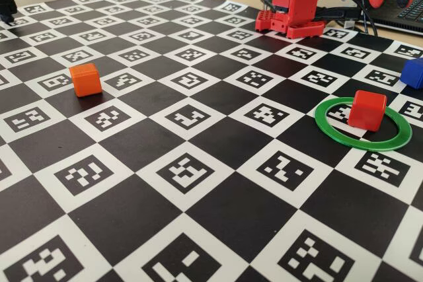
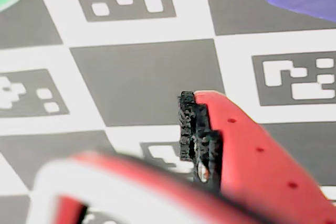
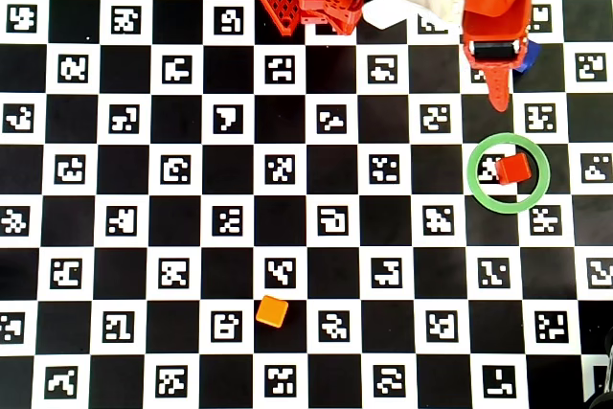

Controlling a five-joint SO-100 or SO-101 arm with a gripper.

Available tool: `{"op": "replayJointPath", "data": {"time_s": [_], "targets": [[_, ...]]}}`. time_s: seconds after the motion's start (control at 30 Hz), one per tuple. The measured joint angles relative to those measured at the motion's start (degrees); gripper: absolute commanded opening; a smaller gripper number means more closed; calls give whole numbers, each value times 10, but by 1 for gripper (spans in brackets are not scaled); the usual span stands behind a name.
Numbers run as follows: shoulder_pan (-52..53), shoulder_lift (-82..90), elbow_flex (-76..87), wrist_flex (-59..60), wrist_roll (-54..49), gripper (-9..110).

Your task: Grab the red cube then put it in the green circle then put the blue cube on top and finally the orange cube on top

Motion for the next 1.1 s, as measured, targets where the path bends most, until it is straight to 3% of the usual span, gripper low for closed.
{"op": "replayJointPath", "data": {"time_s": [0.33,1.1], "targets": [[-33,-38,1,25,16,39],[-231,-125,-19,-78,119,42]]}}
